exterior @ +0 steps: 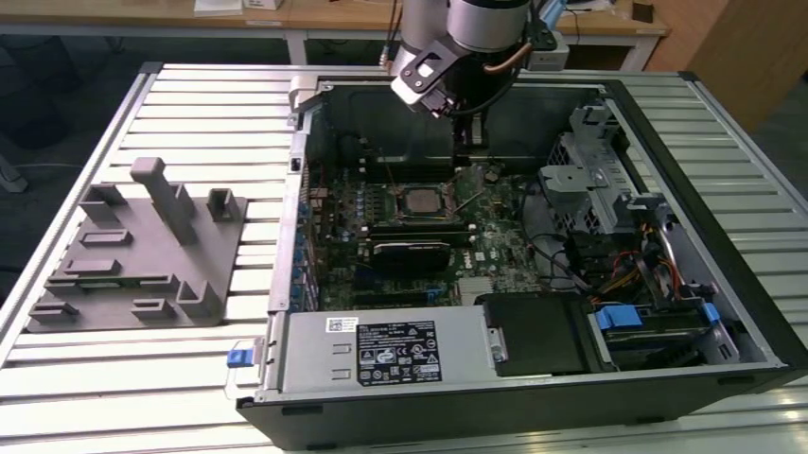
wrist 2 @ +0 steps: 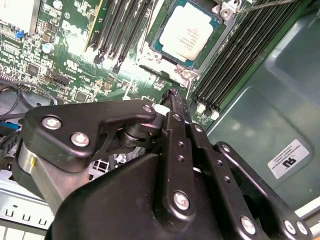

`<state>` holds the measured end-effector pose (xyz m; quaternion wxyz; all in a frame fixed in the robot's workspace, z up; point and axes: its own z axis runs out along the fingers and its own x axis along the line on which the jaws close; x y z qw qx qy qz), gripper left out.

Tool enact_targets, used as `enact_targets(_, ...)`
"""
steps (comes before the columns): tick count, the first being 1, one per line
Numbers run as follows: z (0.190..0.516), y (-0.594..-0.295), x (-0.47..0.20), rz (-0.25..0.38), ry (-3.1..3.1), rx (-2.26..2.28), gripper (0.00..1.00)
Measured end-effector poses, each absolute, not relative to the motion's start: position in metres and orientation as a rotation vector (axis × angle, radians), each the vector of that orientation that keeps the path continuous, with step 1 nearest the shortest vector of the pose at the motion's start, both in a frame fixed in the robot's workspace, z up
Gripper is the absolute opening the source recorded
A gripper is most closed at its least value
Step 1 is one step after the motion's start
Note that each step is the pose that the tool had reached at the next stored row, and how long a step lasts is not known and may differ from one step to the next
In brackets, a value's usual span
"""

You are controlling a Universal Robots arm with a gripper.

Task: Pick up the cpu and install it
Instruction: 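Close the cpu cover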

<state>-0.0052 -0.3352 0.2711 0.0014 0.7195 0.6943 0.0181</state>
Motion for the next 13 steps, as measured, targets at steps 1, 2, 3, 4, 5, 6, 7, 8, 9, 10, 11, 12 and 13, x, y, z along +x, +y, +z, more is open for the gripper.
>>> enact_targets(1, 0.2711, -0.3352, -0.0045, 0.057, 2.179, 2.258, 0.11)
enact_targets(2, 0.2711, -0.3352, -0.0038, 0.057, 2.179, 2.258, 0.11)
enact_targets(3, 0.2710, -0.3352, -0.0031, 0.057, 2.179, 2.258, 0.11)
enact_targets(4, 0.2710, -0.3352, -0.0024, 0.057, 2.179, 2.258, 0.11)
enact_targets(5, 0.2710, -0.3352, -0.0018, 0.057, 2.179, 2.258, 0.11)
enact_targets(6, 0.2711, -0.3352, -0.0012, 0.057, 2.179, 2.258, 0.11)
enact_targets(7, 0.2710, -0.3352, -0.0007, 0.057, 2.179, 2.258, 0.11)
enact_targets(8, 0.2711, -0.3352, -0.0002, 0.057, 2.179, 2.258, 0.11)
enact_targets(9, 0.2710, -0.3352, 0.0003, 0.057, 2.179, 2.258, 0.11)
enact_targets(10, 0.2710, -0.3352, 0.0007, 0.057, 2.179, 2.258, 0.11)
enact_targets(11, 0.2711, -0.3352, 0.0012, 0.057, 2.179, 2.258, 0.11)
enact_targets(12, 0.2711, -0.3352, 0.0016, 0.057, 2.179, 2.258, 0.11)
enact_targets(13, 0.2710, -0.3352, 0.0020, 0.057, 2.179, 2.258, 0.11)
